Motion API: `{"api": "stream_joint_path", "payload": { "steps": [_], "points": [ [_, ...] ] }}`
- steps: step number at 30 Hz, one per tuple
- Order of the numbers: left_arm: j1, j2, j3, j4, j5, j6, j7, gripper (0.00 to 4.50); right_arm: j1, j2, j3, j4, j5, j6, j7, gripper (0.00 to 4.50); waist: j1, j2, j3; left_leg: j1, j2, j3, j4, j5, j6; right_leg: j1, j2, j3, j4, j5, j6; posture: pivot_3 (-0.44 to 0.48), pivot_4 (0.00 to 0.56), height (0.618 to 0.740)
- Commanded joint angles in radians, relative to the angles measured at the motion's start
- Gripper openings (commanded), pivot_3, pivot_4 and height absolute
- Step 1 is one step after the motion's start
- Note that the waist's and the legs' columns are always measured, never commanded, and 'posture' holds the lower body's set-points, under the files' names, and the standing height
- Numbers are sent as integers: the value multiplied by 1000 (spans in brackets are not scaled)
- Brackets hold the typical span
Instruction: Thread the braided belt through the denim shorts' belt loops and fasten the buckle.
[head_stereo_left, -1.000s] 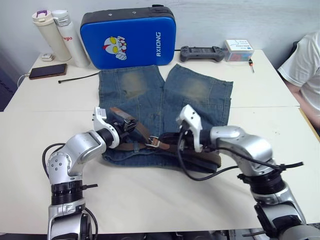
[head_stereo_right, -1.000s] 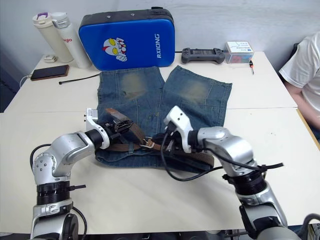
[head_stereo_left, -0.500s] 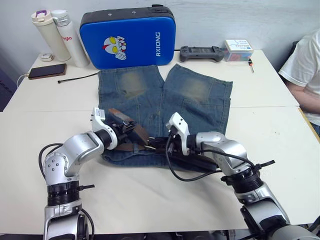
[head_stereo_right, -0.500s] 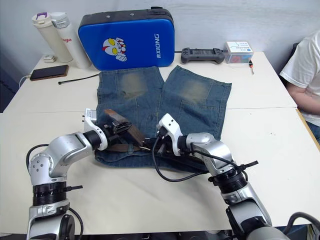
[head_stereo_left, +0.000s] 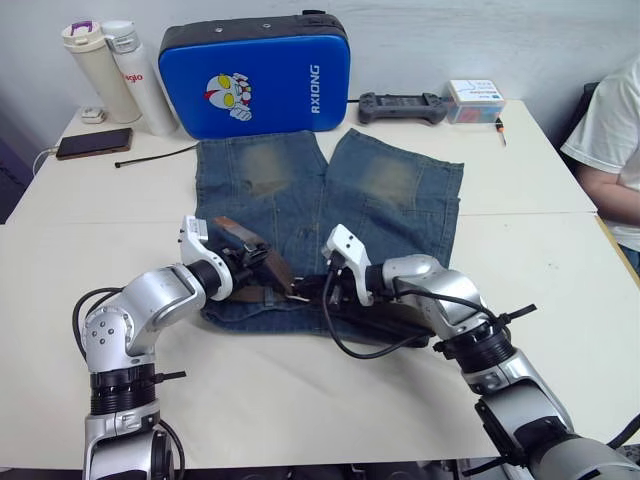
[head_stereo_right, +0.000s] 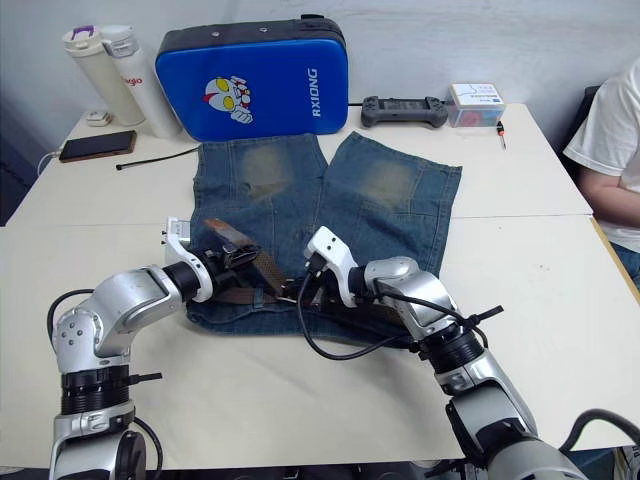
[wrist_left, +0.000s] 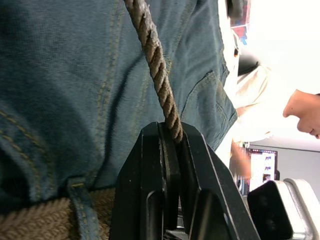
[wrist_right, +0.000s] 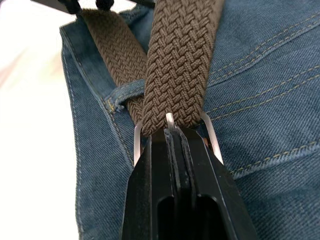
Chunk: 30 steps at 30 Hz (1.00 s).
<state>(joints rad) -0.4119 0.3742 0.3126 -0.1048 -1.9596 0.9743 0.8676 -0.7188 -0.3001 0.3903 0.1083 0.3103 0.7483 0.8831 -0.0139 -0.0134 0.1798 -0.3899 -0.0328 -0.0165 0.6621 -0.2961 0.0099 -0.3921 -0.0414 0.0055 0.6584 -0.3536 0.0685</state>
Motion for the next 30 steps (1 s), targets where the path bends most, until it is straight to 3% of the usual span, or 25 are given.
{"api": "stream_joint_path", "payload": {
  "steps": [1, 9, 18, 30],
  "points": [
    [1, 47, 58, -35, -13, 6, -34, 32, 13, 14, 64, 58, -51, 71, -22, 0, -9, 0, 0, 0, 0, 0, 0, 0, 0, 0, 0, 0, 0, 0, 0, 0, 150, 740],
    [-74, 104, 13, 31, -13, 83, -142, 32, 15, 21, 162, 57, -113, 153, -42, 0, -16, -2, -2, 2, 0, 0, -2, 1, -2, 0, 0, 0, 1, 0, -1, 0, 150, 740],
    [-359, 134, -129, 320, 16, 157, -268, 32, 44, 11, 213, 12, -185, 174, -84, 0, -14, -3, -3, 4, 0, 0, -3, 1, -3, 1, 0, -1, 2, 0, -1, 0, 150, 740],
    [-674, -26, -267, 721, 490, 322, -737, 32, 102, 4, 173, -85, -186, 208, -157, 0, -8, -3, -4, 4, -2, -1, -4, 2, -4, 1, -2, -2, 2, 0, -1, 0, 150, 740]
  ]
}}
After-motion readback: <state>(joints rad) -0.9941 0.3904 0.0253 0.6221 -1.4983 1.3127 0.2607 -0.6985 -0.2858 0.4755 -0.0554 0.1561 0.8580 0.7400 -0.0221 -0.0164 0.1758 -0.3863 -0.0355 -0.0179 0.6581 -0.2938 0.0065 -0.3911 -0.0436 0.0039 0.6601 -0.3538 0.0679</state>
